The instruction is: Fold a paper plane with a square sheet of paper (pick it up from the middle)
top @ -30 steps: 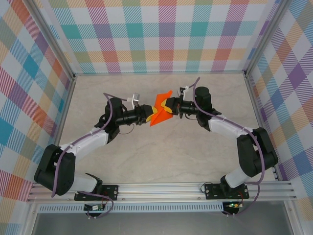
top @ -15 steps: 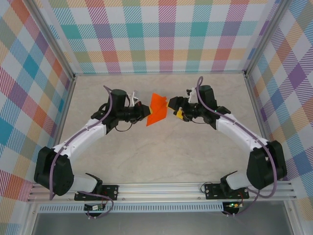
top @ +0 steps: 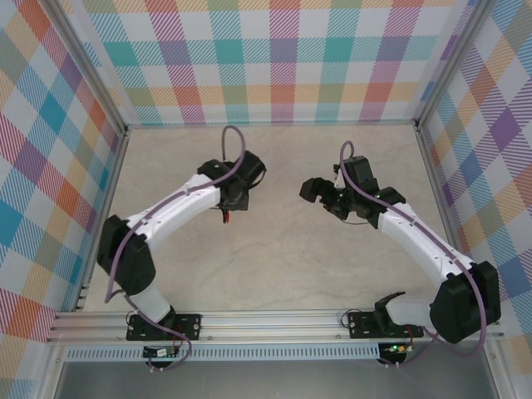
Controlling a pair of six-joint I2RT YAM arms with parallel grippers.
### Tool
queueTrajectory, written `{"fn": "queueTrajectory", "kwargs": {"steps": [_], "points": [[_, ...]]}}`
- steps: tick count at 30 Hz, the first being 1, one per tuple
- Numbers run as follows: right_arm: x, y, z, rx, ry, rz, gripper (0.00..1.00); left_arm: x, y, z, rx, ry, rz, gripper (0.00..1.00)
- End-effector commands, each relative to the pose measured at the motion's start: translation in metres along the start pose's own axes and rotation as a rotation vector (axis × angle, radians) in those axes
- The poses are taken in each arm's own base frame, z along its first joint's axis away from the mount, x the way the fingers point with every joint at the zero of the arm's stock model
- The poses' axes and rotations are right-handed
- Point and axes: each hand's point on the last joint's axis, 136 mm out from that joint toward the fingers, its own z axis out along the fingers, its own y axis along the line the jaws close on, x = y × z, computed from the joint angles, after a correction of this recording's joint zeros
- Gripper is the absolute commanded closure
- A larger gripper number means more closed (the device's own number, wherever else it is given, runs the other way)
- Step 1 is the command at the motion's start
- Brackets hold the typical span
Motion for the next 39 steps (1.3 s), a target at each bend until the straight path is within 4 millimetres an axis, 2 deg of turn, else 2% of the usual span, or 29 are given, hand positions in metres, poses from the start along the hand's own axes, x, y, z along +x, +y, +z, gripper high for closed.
{"fn": "queueTrajectory", "kwargs": {"steps": [1, 5, 8, 10, 12, 14, 17, 19, 24, 27, 29, 34, 39], "points": [[0.000, -0.016, -0.008, 0.069, -0.034, 0.006, 0.09, -0.001, 0.024, 0.003, -0.301, -0.027, 0.117, 0.96], [0.002, -0.028, -0.009, 0.114, -0.048, 0.037, 0.09, 0.005, -0.019, 0.027, -0.283, -0.005, 0.161, 0.83], [0.004, -0.033, -0.009, 0.132, -0.052, 0.051, 0.09, 0.016, -0.064, 0.040, -0.091, 0.051, 0.119, 0.72], [0.005, -0.034, -0.009, 0.137, -0.048, 0.049, 0.09, 0.019, -0.092, 0.037, 0.073, 0.069, 0.076, 0.57], [0.006, -0.033, -0.008, 0.127, -0.035, 0.039, 0.09, 0.016, -0.105, 0.029, 0.193, 0.083, 0.035, 0.43], [0.008, -0.030, -0.005, 0.112, -0.021, 0.031, 0.09, 0.012, -0.111, 0.020, 0.310, 0.098, -0.018, 0.33], [0.011, -0.025, 0.002, 0.080, 0.011, 0.019, 0.10, 0.003, -0.105, 0.006, 0.468, 0.108, -0.121, 0.24], [0.015, -0.019, 0.011, 0.054, 0.040, 0.010, 0.13, -0.004, -0.090, 0.000, 0.541, 0.100, -0.200, 0.19], [0.040, 0.013, 0.042, 0.010, 0.131, -0.061, 0.26, -0.010, -0.030, 0.005, 0.534, 0.047, -0.381, 0.06], [0.063, 0.038, 0.067, 0.004, 0.186, -0.124, 0.35, -0.002, 0.007, 0.017, 0.467, 0.037, -0.476, 0.03], [0.080, 0.052, 0.084, 0.013, 0.217, -0.161, 0.40, 0.004, 0.023, 0.024, 0.459, 0.047, -0.537, 0.03], [0.116, 0.076, 0.127, 0.050, 0.296, -0.224, 0.54, 0.016, 0.041, 0.034, 0.487, 0.082, -0.630, 0.02], [0.131, 0.085, 0.158, 0.073, 0.356, -0.247, 0.60, 0.021, 0.045, 0.037, 0.493, 0.093, -0.646, 0.02]]}}
